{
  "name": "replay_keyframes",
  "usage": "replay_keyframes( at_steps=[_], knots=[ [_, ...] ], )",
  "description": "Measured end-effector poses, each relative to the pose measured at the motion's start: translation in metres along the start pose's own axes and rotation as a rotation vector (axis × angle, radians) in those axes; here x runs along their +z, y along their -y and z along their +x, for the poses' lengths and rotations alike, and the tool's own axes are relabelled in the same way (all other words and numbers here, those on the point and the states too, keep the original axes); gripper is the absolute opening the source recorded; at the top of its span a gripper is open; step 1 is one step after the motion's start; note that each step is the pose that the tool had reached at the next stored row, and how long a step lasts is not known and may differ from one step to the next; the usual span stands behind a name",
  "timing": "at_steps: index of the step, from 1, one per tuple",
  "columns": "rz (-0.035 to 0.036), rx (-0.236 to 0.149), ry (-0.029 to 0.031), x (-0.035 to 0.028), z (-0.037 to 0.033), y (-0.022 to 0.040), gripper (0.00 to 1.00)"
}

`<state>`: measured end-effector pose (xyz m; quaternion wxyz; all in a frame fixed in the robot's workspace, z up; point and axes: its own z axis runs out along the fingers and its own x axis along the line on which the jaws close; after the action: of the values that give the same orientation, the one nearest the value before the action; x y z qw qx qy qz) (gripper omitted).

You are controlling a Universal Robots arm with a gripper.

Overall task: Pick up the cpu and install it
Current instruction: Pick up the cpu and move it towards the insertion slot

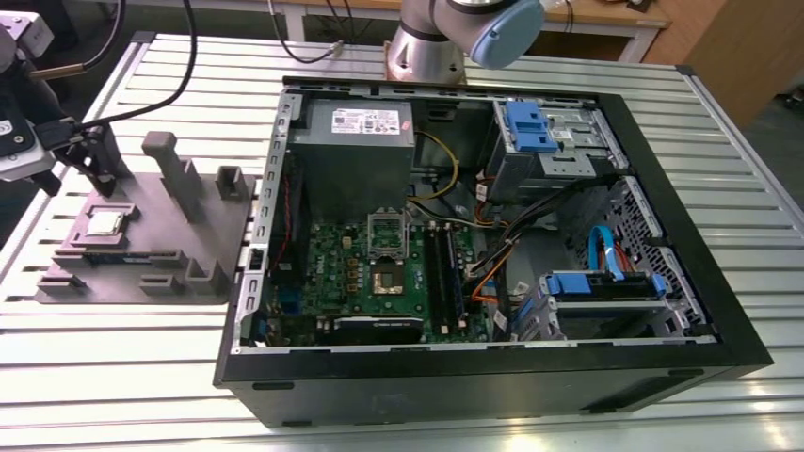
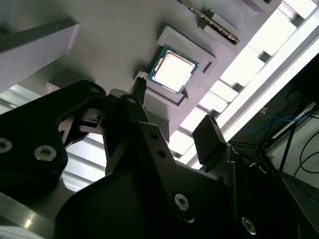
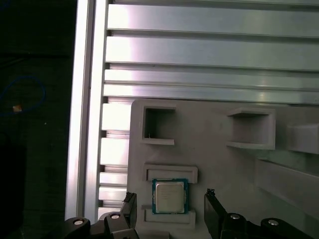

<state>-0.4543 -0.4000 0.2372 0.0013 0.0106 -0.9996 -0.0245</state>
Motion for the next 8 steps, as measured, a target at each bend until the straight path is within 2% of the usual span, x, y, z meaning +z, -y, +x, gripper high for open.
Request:
replay_keyframes(
  at_steps=[8],
  knots=[
    [0.0005, 0.0, -0.0001, 0.0021, 0.0001, 0.0006, 0.65]
  ],
)
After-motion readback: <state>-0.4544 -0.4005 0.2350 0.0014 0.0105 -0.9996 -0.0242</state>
